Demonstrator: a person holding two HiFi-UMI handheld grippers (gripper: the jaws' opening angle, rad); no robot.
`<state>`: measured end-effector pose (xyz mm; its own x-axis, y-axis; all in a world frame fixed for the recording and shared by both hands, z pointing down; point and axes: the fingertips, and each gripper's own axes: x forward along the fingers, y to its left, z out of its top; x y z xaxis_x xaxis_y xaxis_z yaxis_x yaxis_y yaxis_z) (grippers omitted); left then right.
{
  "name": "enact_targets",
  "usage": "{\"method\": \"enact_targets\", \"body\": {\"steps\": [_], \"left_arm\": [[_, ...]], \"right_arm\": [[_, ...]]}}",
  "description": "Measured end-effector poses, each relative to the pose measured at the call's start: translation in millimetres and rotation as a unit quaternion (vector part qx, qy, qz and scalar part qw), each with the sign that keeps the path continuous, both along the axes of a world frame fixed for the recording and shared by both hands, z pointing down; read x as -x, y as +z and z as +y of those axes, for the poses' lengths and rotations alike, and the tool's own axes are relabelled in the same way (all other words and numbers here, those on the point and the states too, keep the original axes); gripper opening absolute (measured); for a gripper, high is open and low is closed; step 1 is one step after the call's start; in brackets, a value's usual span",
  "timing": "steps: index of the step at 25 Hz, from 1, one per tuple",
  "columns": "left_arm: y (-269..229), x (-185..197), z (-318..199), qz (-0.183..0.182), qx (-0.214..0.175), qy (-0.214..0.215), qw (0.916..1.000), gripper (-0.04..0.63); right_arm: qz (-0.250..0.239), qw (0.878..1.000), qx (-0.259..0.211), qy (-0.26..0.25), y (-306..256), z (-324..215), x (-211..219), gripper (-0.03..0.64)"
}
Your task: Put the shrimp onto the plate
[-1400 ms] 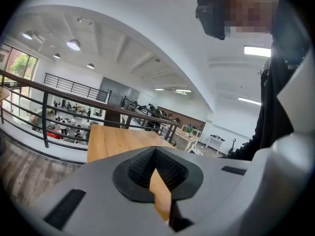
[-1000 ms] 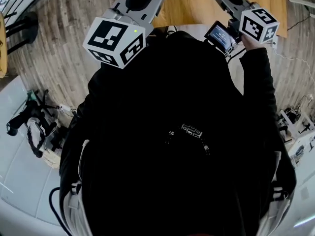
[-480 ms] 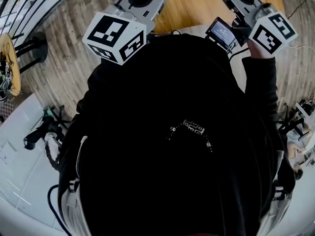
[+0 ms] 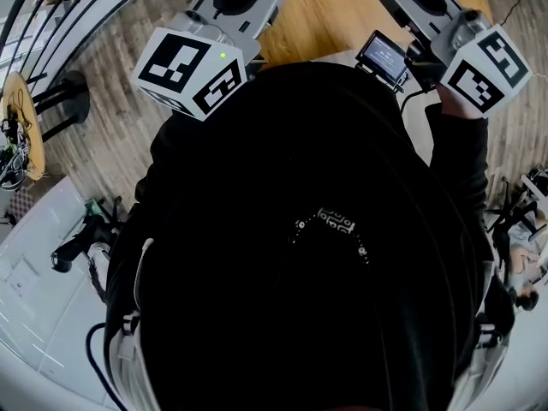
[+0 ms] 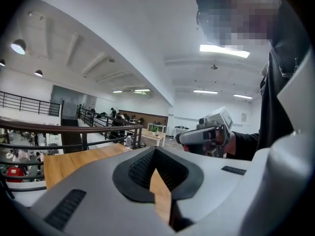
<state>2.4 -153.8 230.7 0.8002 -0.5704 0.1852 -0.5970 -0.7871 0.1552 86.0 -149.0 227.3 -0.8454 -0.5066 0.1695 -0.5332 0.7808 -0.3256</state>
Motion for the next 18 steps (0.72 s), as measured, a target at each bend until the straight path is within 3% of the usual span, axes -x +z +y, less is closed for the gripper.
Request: {"method": "enact_targets", "body": {"steps": [9,18], "left_arm": [[-11.4,-10.2,-0.6,0.008,-0.014,0.021,0.9996,-0.003],[-2.1,-24.7,13.3,0.004,-0.007,0.043,0.9990,-0.004]], "right_arm": [[-0.007,1.000,-0.023,0.002,-21.9,6.5,3.7,0.018],[0.012,0.999,0.001,0.032,-5.3,-3.7,-12.5,0.018]]}}
